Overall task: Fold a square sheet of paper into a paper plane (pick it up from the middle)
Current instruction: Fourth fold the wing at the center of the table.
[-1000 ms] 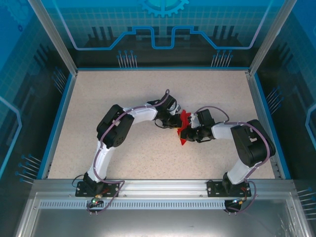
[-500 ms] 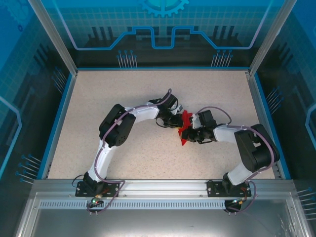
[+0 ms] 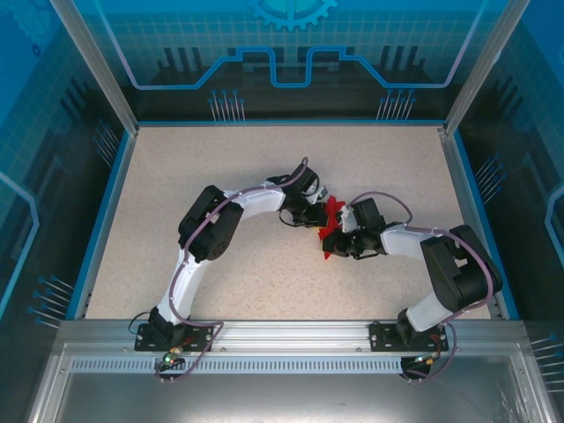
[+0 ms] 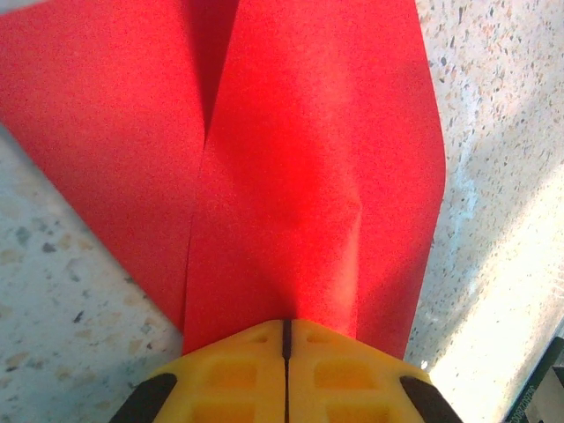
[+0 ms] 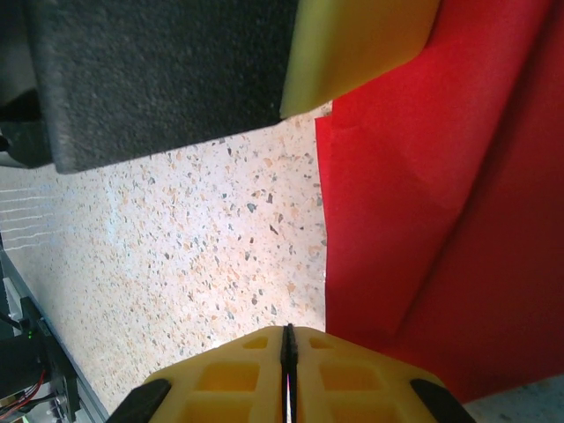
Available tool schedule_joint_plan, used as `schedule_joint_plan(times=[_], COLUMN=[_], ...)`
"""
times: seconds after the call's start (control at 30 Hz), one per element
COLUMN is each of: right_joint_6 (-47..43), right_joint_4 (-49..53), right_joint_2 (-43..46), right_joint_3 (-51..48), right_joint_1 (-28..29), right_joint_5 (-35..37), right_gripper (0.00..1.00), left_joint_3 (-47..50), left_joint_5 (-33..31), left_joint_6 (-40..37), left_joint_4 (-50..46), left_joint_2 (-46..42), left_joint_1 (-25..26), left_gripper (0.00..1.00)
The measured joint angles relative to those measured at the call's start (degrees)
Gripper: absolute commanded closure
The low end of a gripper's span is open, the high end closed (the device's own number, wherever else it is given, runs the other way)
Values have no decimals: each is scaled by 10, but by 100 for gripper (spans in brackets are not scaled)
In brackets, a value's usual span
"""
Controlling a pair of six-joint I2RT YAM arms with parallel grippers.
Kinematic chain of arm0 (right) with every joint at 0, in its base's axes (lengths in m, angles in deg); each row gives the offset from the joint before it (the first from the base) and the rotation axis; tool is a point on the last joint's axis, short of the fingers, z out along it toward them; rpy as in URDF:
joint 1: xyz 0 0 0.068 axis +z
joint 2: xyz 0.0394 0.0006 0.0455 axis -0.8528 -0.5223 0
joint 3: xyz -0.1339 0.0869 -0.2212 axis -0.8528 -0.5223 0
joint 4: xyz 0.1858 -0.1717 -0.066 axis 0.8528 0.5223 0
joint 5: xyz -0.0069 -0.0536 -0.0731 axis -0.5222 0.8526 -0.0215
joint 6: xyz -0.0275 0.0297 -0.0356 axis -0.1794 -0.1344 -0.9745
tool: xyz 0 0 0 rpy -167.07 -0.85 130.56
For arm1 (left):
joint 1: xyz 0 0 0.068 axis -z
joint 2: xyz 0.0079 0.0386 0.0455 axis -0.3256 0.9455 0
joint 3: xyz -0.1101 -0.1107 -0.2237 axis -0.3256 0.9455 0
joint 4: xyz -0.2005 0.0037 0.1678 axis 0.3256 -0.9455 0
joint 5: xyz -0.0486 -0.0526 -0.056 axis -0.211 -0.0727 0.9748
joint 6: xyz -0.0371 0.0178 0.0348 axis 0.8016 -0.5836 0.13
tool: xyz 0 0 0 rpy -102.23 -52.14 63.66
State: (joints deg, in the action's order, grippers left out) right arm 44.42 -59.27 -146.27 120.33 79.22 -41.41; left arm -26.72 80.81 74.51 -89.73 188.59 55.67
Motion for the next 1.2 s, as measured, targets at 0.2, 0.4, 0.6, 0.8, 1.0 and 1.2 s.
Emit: schedule_joint_plan(times=[0.2, 0.4, 0.6, 0.8, 1.0, 1.2], right_joint_6=[0, -1, -5, -4, -4, -4], right_joint_4=[0, 0, 3, 16, 19, 17], right_joint_2=[-11, -20, -20, 1, 12, -9], right_joint_3=[0, 0, 0, 0, -3, -9], right_joint_1=[0, 3, 3, 8, 10, 10], right_joint_5=[1, 5, 9, 10, 9, 10], right_gripper=[89, 89, 89, 89, 89, 89], left_joint_3=[-3, -4, -7, -9, -10, -10], left_joint_5=[0, 0, 0, 0, 0, 0], left_joint_6=[-2, -2, -3, -3, -3, -4], left_joint_4=[-5, -6, -9, -11, -13, -13], left_joint_2=[2, 2, 3, 4, 5, 5], left_joint_1=[0, 0, 0, 0, 0, 0], left_gripper=[94, 94, 93, 94, 93, 94])
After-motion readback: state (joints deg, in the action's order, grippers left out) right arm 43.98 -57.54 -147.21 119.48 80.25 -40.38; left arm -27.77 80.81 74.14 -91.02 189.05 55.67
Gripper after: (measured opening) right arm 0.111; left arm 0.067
